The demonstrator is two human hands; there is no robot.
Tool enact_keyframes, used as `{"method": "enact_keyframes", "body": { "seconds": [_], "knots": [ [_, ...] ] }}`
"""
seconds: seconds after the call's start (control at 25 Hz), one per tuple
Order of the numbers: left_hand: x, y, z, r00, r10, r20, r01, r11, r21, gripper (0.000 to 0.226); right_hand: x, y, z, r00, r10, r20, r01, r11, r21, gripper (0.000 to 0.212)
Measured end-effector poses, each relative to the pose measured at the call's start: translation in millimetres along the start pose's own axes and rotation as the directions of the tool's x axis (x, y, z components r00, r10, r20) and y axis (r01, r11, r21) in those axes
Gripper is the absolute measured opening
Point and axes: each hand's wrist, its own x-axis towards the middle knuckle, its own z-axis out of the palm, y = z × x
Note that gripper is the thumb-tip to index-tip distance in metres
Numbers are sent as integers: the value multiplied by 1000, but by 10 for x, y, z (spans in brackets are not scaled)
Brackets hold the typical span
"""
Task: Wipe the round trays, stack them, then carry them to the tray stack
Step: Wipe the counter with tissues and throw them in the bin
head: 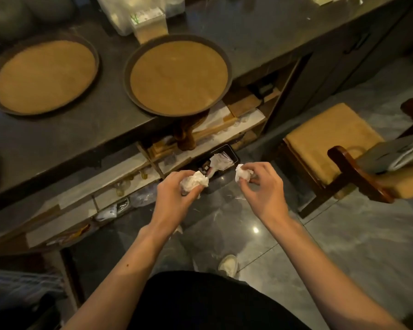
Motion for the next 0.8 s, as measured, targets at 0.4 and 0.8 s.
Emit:
{"method": "enact_keyframes", "body": {
  "seconds": [0.4,0.8],
  "knots": [
    [463,-138,381,994,-84,76,91,992,-89,35,402,349,277,990,111,87,-108,994,-35,26],
    [965,-341,944,953,-279,115,294,945,-144,36,826,949,451,940,303,158,-316,947,63,27]
  ]
}}
